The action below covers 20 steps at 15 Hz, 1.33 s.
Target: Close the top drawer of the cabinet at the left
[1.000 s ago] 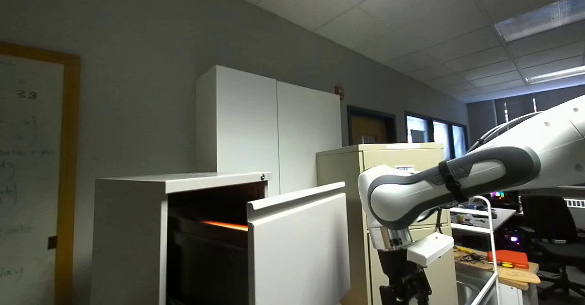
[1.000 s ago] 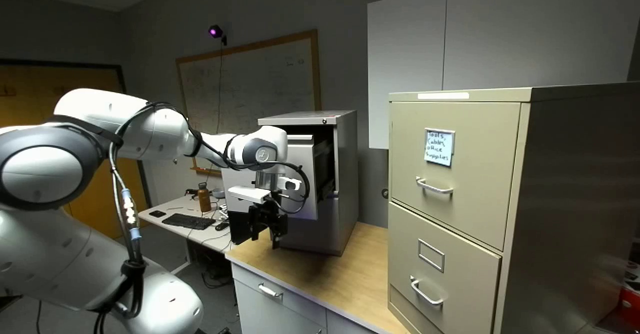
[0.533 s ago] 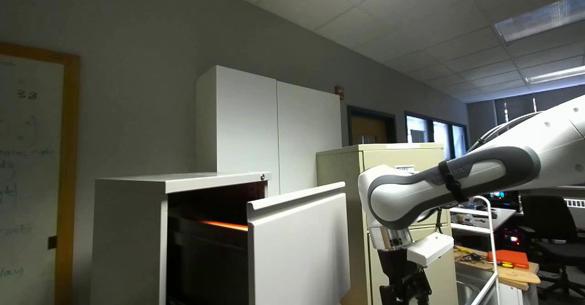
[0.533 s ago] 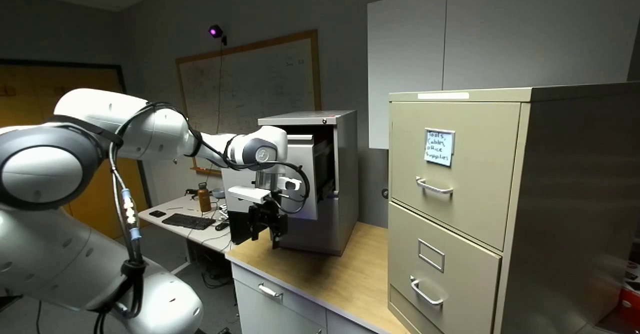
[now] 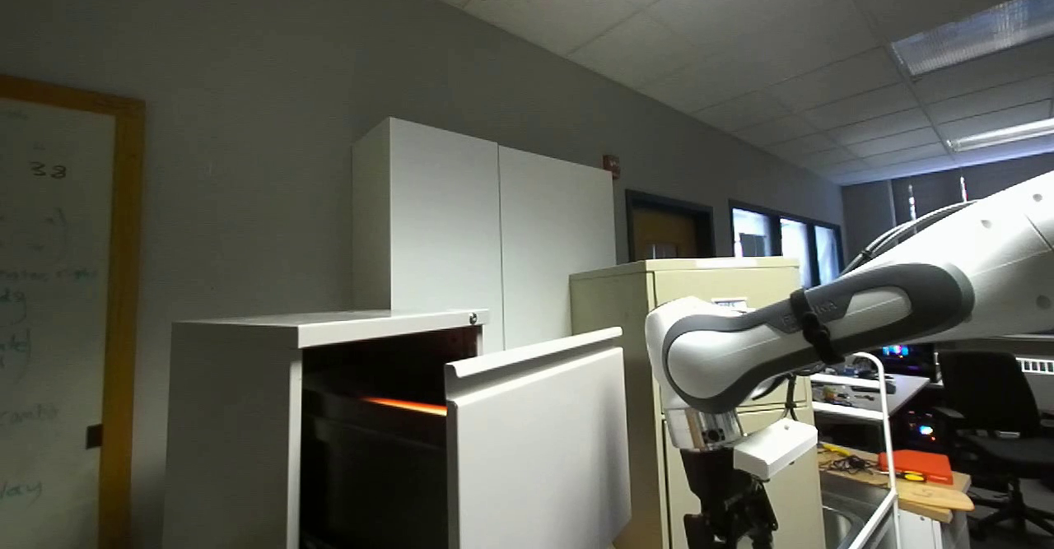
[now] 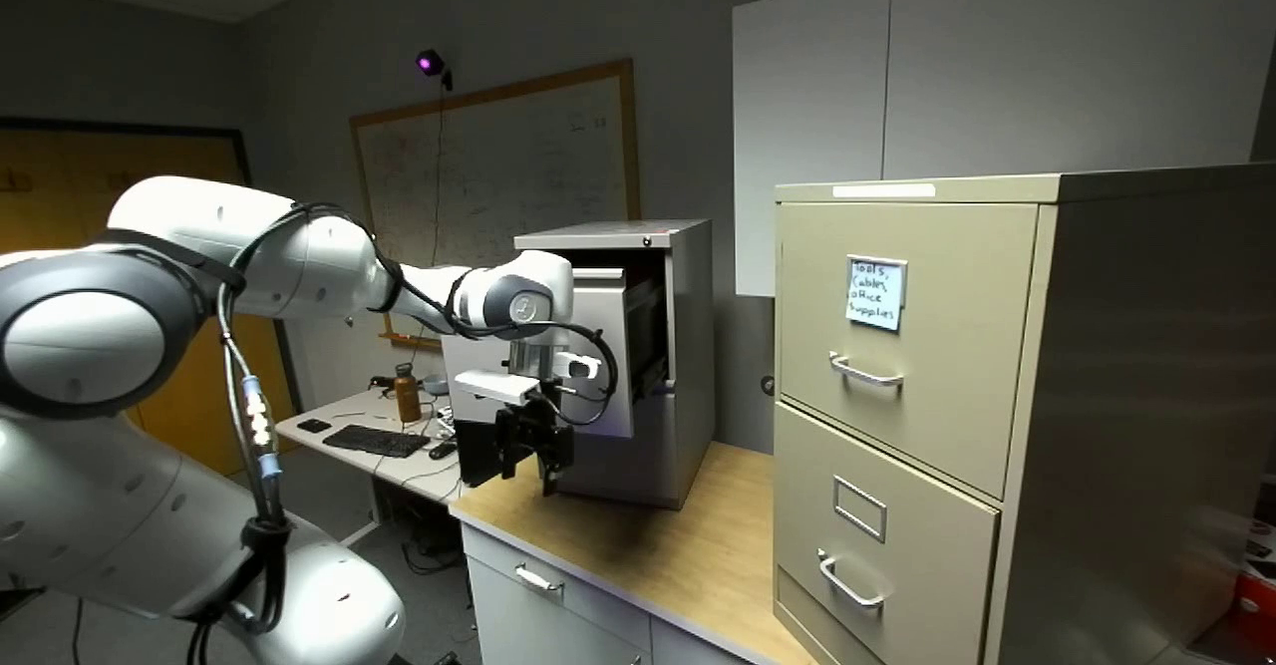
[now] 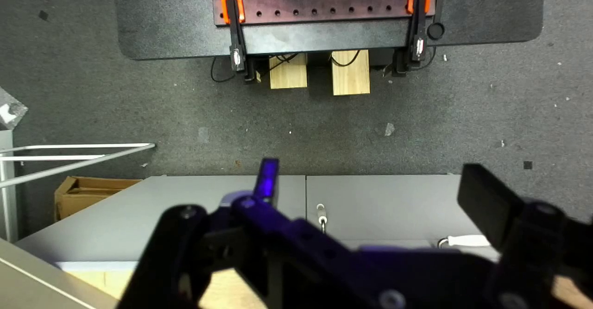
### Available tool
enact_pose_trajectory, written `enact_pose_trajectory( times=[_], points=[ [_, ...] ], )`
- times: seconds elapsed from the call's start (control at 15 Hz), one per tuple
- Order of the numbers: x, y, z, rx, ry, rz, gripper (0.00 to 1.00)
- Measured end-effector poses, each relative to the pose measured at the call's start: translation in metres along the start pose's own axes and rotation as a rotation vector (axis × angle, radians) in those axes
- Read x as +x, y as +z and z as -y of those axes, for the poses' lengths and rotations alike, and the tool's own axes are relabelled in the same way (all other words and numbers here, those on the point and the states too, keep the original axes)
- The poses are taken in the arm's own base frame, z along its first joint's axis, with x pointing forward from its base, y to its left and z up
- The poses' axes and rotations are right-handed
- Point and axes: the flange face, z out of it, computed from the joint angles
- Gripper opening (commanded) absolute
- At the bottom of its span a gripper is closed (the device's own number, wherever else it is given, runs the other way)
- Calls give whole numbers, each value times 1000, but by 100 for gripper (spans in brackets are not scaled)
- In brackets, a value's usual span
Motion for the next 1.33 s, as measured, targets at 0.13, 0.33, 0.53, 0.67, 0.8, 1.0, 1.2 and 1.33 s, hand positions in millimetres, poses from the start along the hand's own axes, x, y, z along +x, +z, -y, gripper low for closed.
enact_pose_trajectory(
  times=[0.13,0.33,0.53,0.67,0.8,1.0,1.2,1.33],
  points=[
    [0,0,0,0,0,-1,100],
    [1,-1,0,0,-1,-8,100],
    [4,-4,1,0,-3,-38,100],
    [5,-8,4,-3,-9,-67,100],
    [5,-14,8,-12,-17,-101,73],
    [4,-28,16,-28,-28,-158,50],
    [2,-48,28,-41,-50,-228,27],
    [-1,-62,39,-51,-75,-286,12]
  ],
)
